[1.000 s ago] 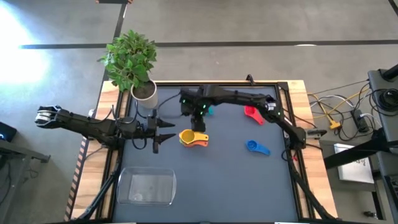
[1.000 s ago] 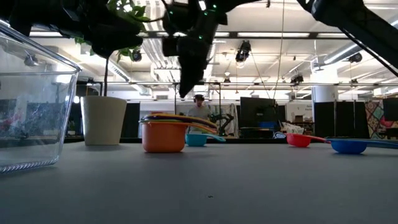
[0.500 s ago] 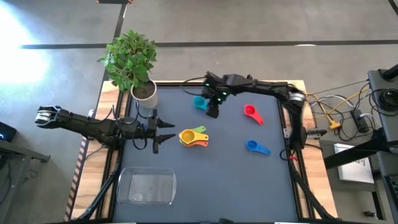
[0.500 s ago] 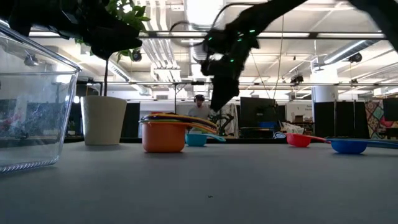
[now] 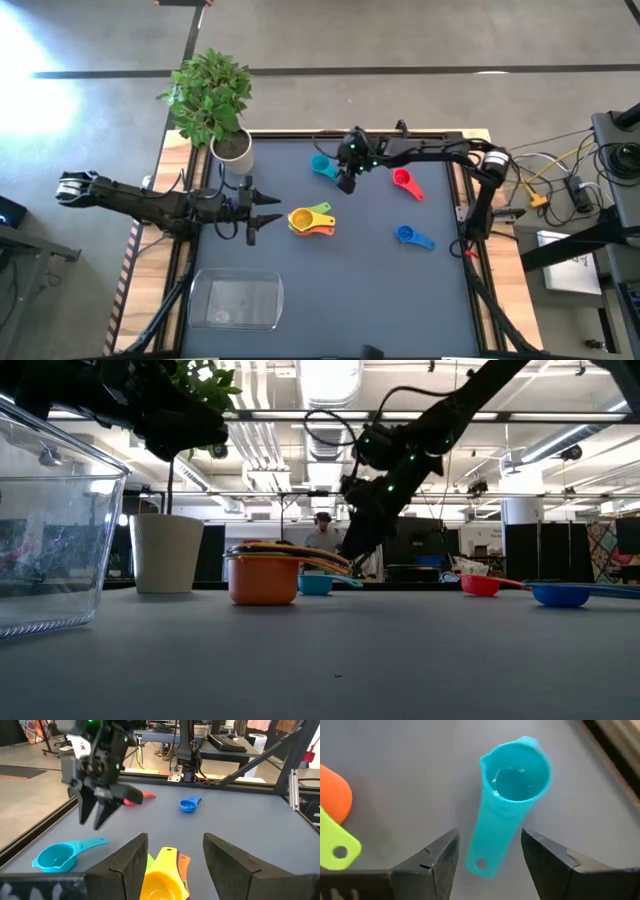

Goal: Nest measuring cups in basket
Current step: Stack the light blue measuring cup on top of the yellow measuring cup

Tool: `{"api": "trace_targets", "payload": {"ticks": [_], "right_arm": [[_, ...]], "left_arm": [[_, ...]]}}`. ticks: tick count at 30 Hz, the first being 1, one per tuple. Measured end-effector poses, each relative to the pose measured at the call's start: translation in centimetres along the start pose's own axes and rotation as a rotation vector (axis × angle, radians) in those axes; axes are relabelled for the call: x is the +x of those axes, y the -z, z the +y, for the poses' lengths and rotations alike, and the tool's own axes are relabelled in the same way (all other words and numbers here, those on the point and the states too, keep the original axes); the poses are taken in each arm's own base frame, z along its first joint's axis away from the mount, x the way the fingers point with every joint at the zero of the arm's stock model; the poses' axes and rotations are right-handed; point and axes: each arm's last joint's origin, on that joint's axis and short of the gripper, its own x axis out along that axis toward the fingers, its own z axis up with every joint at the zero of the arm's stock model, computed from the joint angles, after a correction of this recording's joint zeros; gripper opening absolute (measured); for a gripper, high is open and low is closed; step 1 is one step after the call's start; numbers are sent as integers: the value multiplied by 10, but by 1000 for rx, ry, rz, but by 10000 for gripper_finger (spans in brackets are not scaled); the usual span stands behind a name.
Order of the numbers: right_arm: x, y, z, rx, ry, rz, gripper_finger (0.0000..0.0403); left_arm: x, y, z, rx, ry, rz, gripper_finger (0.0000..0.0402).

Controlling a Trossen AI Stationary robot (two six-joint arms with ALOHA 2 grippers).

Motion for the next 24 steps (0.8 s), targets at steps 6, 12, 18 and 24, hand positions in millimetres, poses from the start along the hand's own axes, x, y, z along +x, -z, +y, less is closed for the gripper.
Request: {"api": "trace_targets", "payload": {"ticks": [6, 12, 18, 24], "right_arm": [[23, -7, -5, 14, 16, 14, 262], [44, -10, -11, 49, 114, 61, 323], [63, -7, -13, 69, 91, 144, 344], [67, -8, -14, 65, 96, 158, 322]], "left_arm": [[1, 1, 0, -8, -2, 4, 174], [3, 3, 0, -3, -4, 22, 174], [4, 4, 0, -2, -5, 25, 174], [4, 4, 0, -2, -5, 26, 174]]}}
